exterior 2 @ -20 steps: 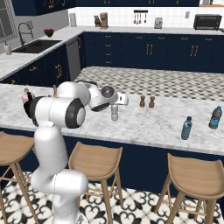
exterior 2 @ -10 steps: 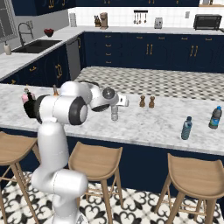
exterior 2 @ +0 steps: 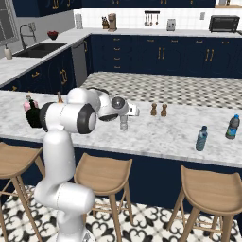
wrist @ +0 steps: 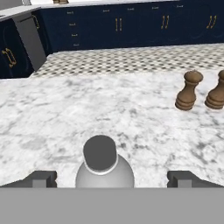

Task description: Move the plastic bottles in the middle to the plastics group, and the glass bottles in the middle to the glass group.

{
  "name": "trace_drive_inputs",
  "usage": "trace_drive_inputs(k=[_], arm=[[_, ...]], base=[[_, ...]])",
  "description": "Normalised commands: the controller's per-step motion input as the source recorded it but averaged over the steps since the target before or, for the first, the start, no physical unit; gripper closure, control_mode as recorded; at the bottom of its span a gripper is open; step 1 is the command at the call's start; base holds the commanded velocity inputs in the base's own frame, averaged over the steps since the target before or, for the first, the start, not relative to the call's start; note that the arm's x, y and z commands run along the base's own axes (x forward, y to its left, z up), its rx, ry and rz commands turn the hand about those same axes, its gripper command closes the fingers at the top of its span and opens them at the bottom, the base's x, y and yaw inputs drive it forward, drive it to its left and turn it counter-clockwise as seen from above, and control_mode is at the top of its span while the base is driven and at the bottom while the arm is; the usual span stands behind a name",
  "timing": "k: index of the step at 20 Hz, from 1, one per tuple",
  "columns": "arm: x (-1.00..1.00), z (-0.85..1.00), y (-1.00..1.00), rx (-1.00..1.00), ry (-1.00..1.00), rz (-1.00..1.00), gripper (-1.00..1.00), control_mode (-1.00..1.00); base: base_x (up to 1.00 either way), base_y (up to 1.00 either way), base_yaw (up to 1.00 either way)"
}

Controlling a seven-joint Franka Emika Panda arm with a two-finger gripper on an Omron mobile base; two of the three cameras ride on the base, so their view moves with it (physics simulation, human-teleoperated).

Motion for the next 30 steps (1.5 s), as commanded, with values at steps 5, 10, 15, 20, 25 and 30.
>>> trace_drive_inputs(k=[5, 10, 15, 20, 25, 30], arm=[[0.06, -0.05, 0.00, 0.00, 0.00, 0.00, -1.00, -1.00], [0.09, -0.01, 0.00, 0.00, 0.00, 0.00, -1.00, -1.00], [0.04, -0.03, 0.05, 0.00, 0.00, 0.00, -1.00, -1.00], [0.04, -0.06, 0.05, 0.00, 0.00, 0.00, -1.00, -1.00], [0.00, 0.00, 0.00, 0.00, 0.00, 0.00, -1.00, -1.00], [0.00, 0.00, 0.00, 0.00, 0.00, 0.00, 1.00, -1.00]], base=[[0.00, 0.00, 0.00], [0.00, 0.00, 0.00], [0.00, 0.00, 0.00], [0.00, 0.00, 0.00], [0.00, 0.00, 0.00], [0.00, 0.00, 0.00]])
